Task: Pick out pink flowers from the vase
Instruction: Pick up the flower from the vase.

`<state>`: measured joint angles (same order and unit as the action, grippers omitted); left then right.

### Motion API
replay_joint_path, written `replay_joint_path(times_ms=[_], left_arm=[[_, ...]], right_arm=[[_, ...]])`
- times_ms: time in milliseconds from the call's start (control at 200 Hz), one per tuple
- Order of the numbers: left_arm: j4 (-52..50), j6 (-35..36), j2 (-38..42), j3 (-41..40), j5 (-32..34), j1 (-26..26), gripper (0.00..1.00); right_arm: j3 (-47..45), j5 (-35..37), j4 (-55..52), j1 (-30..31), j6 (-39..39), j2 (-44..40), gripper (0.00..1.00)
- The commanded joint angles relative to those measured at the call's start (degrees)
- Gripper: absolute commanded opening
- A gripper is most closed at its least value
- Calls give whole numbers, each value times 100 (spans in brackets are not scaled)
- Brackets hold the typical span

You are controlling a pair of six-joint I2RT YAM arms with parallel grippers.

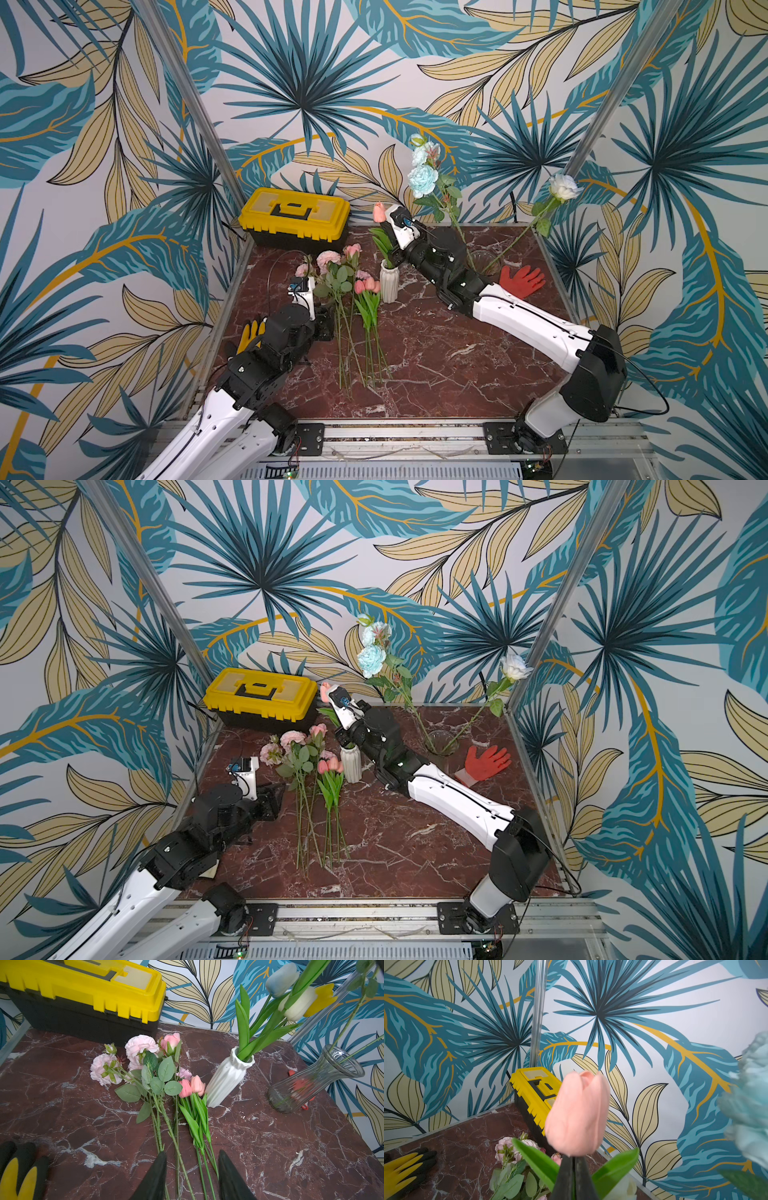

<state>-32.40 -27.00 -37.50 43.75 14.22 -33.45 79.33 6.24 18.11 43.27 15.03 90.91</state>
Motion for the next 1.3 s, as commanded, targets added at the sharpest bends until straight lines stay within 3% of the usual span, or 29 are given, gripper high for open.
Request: replay_joint_path(times_ms=[0,265,551,671,816,961,1297], left_arm=[[21,84,7,-112,23,-28,42],[138,349,14,-147,-253,-26,45],[314,1084,131,-148,-929,-27,50],[405,1199,17,-152,-1594,-30,51],[618,1676,-43,-137,-2841,-30,52],[1034,1955,-136,-229,-3607,-30,52],[2734,2308,-363,-561,-4290,-39,55]], right_arm=[[151,-191,-216,2,-96,-154,0],[732,-702,-754,-2,-220,-463,0],[931,-1258,-1169,37,-386,-1079,0],[827,-1626,-1395,42,-467,-1300,0],[372,-1846,-1301,51,-742,-1638,0],[-122,-2225,-1257,58,-1061,-1911,0],[-1477,-2802,-592,68,-1610,-2572,0]])
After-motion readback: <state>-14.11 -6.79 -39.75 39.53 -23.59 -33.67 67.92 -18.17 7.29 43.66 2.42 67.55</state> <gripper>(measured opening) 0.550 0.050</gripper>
